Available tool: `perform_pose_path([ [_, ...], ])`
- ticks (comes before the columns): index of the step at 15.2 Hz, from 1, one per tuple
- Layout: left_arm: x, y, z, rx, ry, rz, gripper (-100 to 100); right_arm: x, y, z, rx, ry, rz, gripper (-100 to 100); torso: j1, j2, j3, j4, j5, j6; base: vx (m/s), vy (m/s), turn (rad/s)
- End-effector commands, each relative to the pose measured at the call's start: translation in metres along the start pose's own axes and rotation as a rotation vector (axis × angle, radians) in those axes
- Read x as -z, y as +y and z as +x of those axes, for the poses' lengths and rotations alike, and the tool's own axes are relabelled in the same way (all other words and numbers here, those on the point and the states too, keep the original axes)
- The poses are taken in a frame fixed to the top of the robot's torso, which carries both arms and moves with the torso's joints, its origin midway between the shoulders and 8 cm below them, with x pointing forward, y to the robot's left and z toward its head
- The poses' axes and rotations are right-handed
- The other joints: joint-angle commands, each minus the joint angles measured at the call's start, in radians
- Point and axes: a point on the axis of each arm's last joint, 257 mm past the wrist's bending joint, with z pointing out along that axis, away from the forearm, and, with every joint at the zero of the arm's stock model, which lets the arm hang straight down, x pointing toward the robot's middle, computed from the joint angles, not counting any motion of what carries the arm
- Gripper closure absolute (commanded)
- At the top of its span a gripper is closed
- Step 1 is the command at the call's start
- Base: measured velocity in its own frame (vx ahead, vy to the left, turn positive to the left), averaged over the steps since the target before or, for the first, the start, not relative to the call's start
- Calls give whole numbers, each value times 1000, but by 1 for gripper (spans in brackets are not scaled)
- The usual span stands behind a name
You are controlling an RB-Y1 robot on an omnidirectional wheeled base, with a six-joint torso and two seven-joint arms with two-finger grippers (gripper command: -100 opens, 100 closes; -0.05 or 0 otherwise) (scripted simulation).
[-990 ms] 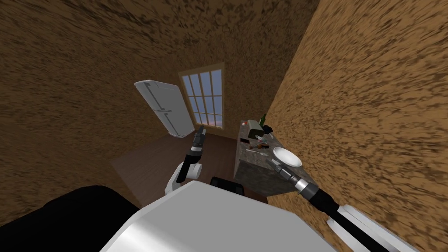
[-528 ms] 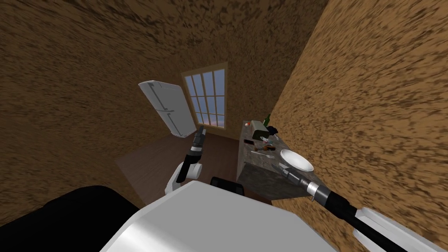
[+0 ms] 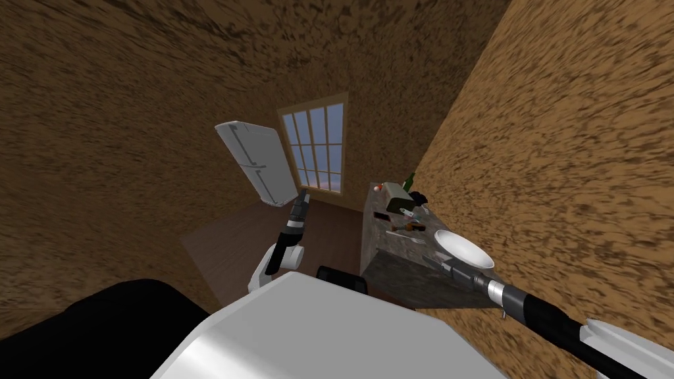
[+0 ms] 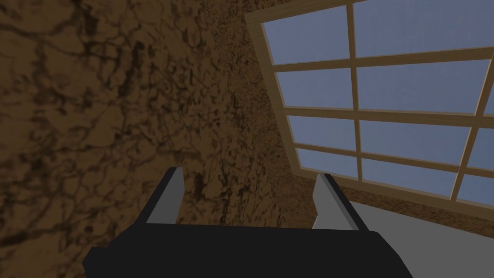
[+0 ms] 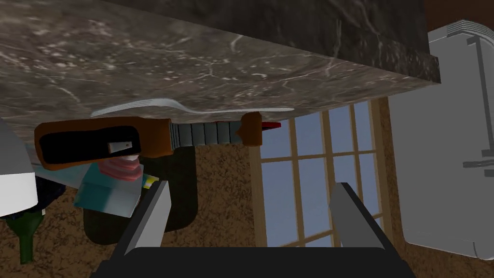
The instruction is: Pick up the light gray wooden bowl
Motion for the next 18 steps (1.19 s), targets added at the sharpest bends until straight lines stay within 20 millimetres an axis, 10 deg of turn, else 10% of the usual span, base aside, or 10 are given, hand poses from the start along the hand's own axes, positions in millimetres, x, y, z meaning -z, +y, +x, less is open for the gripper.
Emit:
perform_pose_path([
  [1, 0, 0, 0, 0, 0, 0, 0, 9, -16, 6, 47, 50, 21, -100, 0, 0, 0, 0, 0, 0, 33, 98, 52],
  [18, 0, 0, 0, 0, 0, 0, 0, 129, -137, 61, 361, 514, 167, -100, -4, -4, -2, -1, -1, 0, 64, 59, 52],
])
